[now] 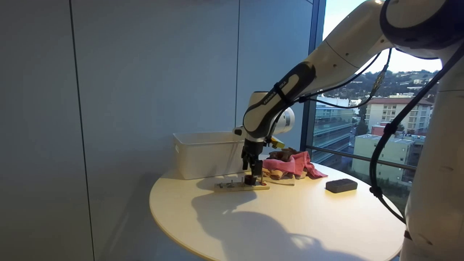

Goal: Move the rings to the fifth stick, then move them up the line

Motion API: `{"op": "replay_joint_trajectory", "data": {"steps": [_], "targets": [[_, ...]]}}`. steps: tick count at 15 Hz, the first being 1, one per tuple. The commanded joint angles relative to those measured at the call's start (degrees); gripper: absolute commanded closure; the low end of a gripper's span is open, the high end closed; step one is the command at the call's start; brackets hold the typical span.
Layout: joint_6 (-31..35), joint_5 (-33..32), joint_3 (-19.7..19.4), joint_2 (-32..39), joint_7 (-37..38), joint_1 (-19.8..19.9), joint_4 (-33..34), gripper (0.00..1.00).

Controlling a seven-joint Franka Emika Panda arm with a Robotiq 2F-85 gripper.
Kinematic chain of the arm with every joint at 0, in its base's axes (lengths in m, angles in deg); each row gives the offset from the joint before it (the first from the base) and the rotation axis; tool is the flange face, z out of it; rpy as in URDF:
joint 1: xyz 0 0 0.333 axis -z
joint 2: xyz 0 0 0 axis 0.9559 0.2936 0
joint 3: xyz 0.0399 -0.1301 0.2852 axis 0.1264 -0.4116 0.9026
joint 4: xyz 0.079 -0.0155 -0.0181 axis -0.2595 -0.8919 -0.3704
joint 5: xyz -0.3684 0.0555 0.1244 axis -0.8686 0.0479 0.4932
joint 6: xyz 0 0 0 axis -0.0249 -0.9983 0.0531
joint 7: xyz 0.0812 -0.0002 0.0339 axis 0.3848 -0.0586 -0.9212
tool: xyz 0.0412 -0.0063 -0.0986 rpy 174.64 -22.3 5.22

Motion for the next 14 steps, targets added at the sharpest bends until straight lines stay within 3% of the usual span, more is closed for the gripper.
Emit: {"op": "replay_joint_trajectory", "data": {"steps": [1,3,9,14], "targets": [[-3.35,0.46,1.19,1.44,-1.38,1.06,2.67,0.00],[-3.70,0.43,1.37,1.66,-1.71,1.13,2.77,0.26],[-5.06,0.58,1.61,1.77,-2.73,1.21,3.04,0.71],[-6.24,-0.86,1.79,-1.02,-2.73,1.19,1.47,0.73]]}}
